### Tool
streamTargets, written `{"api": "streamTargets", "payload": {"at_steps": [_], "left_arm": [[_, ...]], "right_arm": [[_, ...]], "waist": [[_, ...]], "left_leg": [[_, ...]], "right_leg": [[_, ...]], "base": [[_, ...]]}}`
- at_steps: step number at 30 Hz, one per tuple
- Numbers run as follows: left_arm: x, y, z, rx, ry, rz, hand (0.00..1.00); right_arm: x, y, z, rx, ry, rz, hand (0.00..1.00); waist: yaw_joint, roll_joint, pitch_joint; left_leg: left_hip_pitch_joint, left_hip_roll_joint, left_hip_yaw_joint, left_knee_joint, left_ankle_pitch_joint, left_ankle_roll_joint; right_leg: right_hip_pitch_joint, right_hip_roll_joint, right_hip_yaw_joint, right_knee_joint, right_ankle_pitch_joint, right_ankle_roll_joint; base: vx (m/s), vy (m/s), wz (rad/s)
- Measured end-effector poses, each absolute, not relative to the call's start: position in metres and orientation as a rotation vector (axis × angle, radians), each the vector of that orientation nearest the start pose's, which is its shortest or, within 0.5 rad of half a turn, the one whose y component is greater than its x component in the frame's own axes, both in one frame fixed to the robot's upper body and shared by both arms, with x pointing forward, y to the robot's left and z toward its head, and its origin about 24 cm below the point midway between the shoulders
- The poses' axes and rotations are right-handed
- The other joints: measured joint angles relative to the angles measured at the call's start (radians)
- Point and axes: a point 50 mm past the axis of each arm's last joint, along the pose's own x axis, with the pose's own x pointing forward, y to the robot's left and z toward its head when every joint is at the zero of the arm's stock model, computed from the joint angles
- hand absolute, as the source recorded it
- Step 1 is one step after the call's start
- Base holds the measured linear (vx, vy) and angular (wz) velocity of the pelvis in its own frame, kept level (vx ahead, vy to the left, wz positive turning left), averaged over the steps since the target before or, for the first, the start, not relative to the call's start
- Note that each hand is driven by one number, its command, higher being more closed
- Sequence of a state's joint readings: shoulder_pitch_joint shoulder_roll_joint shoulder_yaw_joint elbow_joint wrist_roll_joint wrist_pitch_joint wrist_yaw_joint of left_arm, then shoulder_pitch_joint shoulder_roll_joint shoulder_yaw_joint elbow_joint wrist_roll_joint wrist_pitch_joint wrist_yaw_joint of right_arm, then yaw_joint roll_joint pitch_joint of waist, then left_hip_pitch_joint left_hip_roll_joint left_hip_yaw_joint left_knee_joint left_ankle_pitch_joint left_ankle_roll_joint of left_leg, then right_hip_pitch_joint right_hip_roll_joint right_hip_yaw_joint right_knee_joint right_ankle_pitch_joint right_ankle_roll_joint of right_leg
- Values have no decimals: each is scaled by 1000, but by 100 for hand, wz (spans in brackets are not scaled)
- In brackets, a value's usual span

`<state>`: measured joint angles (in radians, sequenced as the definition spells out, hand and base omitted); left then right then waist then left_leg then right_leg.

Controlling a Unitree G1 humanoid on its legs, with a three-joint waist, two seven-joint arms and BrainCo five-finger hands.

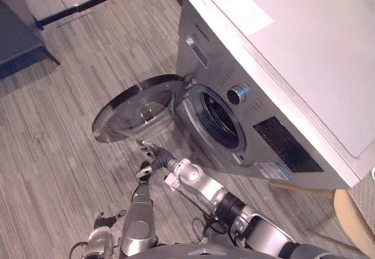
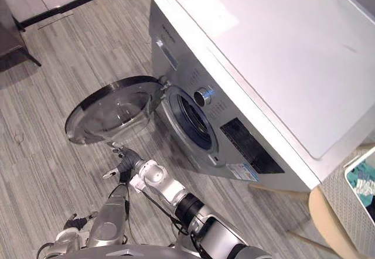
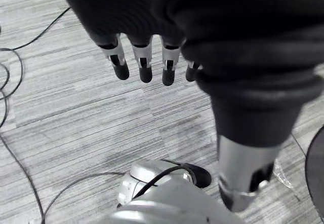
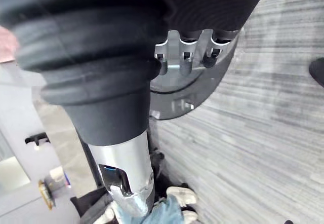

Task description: Pick up the laundry basket with both hands and put the clothes into the washing machine.

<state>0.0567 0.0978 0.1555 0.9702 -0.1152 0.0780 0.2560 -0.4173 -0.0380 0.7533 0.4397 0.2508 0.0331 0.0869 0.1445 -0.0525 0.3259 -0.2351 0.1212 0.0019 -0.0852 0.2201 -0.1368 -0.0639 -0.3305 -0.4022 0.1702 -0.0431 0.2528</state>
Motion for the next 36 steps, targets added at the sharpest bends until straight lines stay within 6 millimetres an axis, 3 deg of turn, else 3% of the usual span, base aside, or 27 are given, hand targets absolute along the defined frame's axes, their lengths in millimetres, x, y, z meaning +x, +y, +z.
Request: {"api": "streamTargets", "payload": {"at_steps": [7, 11, 15, 17, 20, 23, 26, 33, 36], "left_arm": [[103, 225, -152, 39, 1115, 515, 0], [106, 233, -150, 106, 1118, 497, 0], [133, 241, -140, 151, 1053, 460, 0], [158, 245, -129, 160, 979, 448, 0], [187, 249, -114, 162, 888, 447, 0], [204, 262, -100, 131, 822, 499, 0], [213, 271, -91, 62, 774, 558, 0], [240, 293, -63, -110, 645, 670, 0], [252, 302, -49, -189, 566, 716, 0]], "right_arm": [[249, 13, 7, -69, 227, 808, 0], [235, -19, -15, 19, 312, 687, 0], [218, -88, -43, 55, 415, 443, 0], [207, -134, -57, 21, 472, 272, 0], [187, -177, -68, -3, 531, 109, 0], [171, -189, -77, 9, 583, 48, 0], [162, -186, -84, 30, 622, 40, 0], [177, -185, -78, 71, 587, 20, 0], [181, -187, -75, 88, 569, 4, 0]], "waist": [[-6, -35, -22], [-36, -52, -49], [-82, -62, -63], [-110, -72, -74], [-145, -81, -86], [-166, -81, -87], [-178, -81, -87], [-176, -87, -88], [-173, -102, -85]], "left_leg": [[22, 8, 30, 0, 0, -1], [52, 40, 115, -1, -15, -10], [64, 62, 196, -1, -31, -21], [69, 70, 239, -1, -39, -17], [84, 73, 287, -1, -49, -20], [101, 81, 325, -1, -54, -27], [102, 85, 333, 0, -55, -28], [75, 90, 359, 6, -54, -29], [50, 100, 356, 6, -46, -31]], "right_leg": [[6, 5, 26, -14, 2, -3], [-14, 35, 109, -65, 37, -12], [-62, 53, 193, -86, 65, -21], [-89, 61, 234, -94, 76, -20], [-114, 65, 283, -97, 86, -25], [-116, 74, 313, -121, 103, -24], [-120, 78, 316, -124, 107, -19], [-166, 87, 348, -131, 124, -18], [-184, 97, 345, -138, 135, -25]], "base": [[-14, -37, -12], [-28, -20, -62], [-47, -13, -63], [-19, -14, -53], [8, -9, -45], [54, -25, -36], [58, -30, -13], [36, -13, -10], [-30, -33, 2]]}}
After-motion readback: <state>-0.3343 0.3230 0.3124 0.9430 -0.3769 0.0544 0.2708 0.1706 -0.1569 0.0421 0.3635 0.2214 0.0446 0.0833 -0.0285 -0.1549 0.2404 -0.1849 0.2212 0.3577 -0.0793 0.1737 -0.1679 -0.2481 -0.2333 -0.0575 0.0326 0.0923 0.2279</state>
